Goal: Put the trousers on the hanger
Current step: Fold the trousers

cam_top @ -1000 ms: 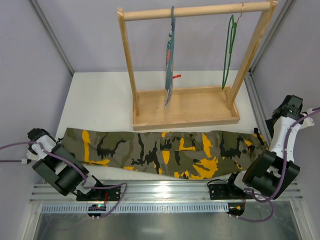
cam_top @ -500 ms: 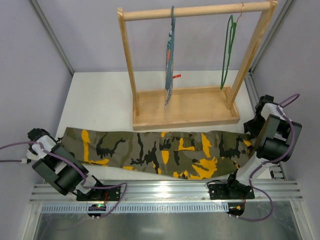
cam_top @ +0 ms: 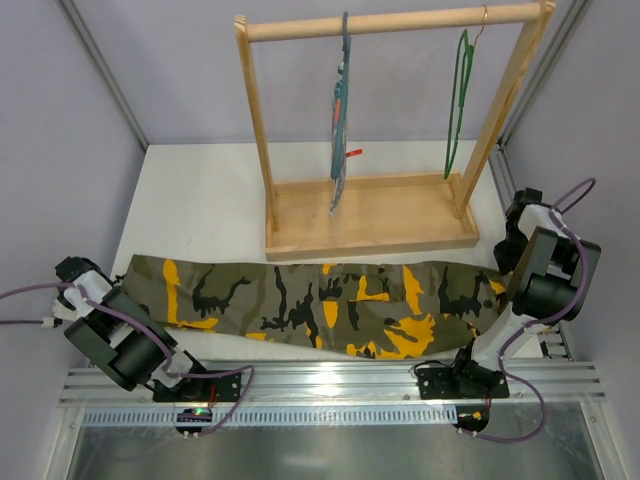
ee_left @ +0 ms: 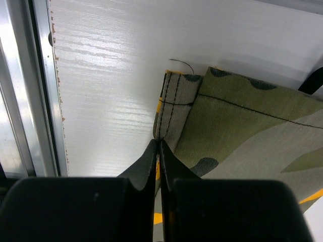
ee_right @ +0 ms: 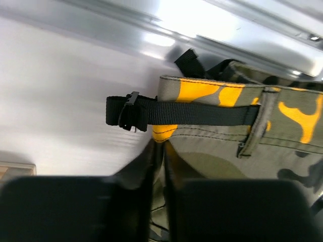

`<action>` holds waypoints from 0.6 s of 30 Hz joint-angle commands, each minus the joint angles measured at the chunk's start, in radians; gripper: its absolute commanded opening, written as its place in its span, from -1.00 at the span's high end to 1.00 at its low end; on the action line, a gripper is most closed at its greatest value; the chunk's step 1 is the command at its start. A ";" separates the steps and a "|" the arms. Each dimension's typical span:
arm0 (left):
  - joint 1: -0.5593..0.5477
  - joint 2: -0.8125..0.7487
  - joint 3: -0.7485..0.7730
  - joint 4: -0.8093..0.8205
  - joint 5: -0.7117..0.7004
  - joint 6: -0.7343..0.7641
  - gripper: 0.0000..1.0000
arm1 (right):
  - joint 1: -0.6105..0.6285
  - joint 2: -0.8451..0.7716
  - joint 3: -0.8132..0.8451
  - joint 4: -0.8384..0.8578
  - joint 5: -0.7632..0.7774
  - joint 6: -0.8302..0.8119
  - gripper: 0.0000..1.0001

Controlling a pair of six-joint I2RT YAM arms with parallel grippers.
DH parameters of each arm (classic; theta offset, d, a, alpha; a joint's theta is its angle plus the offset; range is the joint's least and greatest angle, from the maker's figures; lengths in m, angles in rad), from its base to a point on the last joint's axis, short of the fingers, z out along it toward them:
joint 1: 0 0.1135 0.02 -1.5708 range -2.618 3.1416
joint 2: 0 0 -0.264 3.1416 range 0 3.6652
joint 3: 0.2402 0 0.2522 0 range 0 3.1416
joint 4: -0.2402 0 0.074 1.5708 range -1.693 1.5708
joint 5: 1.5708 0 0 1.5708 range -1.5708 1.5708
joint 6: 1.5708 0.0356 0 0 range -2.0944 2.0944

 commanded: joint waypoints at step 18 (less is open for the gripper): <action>0.013 -0.016 0.019 0.067 -0.040 0.009 0.99 | -0.010 -0.069 0.074 0.005 0.248 0.003 0.92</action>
